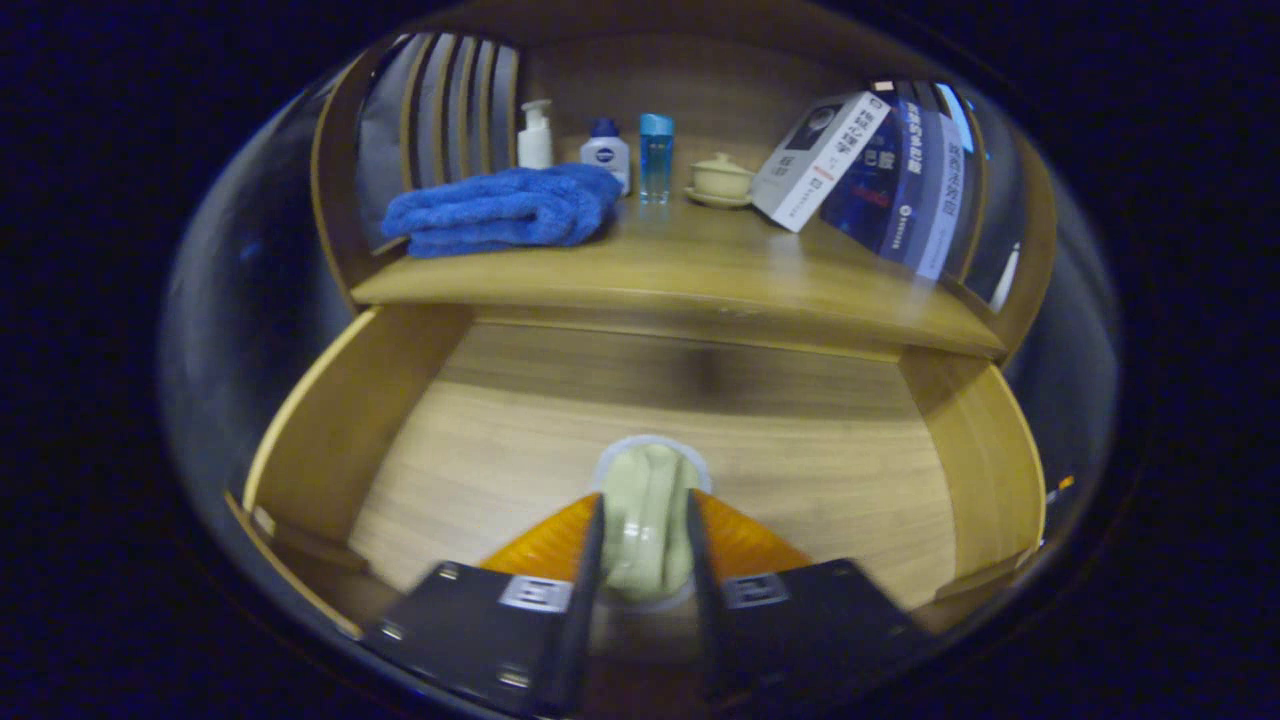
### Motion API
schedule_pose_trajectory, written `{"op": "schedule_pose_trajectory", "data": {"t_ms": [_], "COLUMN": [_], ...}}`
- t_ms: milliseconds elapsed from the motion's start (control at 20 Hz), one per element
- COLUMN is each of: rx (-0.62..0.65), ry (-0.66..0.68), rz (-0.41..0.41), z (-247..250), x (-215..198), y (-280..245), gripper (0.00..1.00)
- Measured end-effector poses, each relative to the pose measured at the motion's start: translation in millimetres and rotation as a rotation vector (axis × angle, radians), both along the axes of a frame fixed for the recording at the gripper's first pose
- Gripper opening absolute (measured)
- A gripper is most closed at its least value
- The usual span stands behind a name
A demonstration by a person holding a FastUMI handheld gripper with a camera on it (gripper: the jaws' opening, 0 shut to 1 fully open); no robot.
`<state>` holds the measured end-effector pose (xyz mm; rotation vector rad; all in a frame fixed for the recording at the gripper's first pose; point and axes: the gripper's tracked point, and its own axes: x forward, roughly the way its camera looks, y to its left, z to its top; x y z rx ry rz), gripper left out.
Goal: Pull open the drawer, take out the items inside it, and place them on the countertop above the cabinet.
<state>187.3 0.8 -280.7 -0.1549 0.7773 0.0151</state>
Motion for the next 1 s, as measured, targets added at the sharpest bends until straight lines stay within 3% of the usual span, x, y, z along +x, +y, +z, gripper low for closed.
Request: {"op": "schedule_pose_trajectory", "data": {"t_ms": [100,200,650,1000], "rx": [0.052,0.068,0.12,0.106], "ry": [0.007,-0.007,-0.299,-0.391], "rz": [-0.042,-0.025,0.032,-0.016], "z": [-3,4,94,132], "x": [-3,0,-6,61], "y": [4,6,13,7], "gripper": [0.19,0.15,0.11,0.11]}}
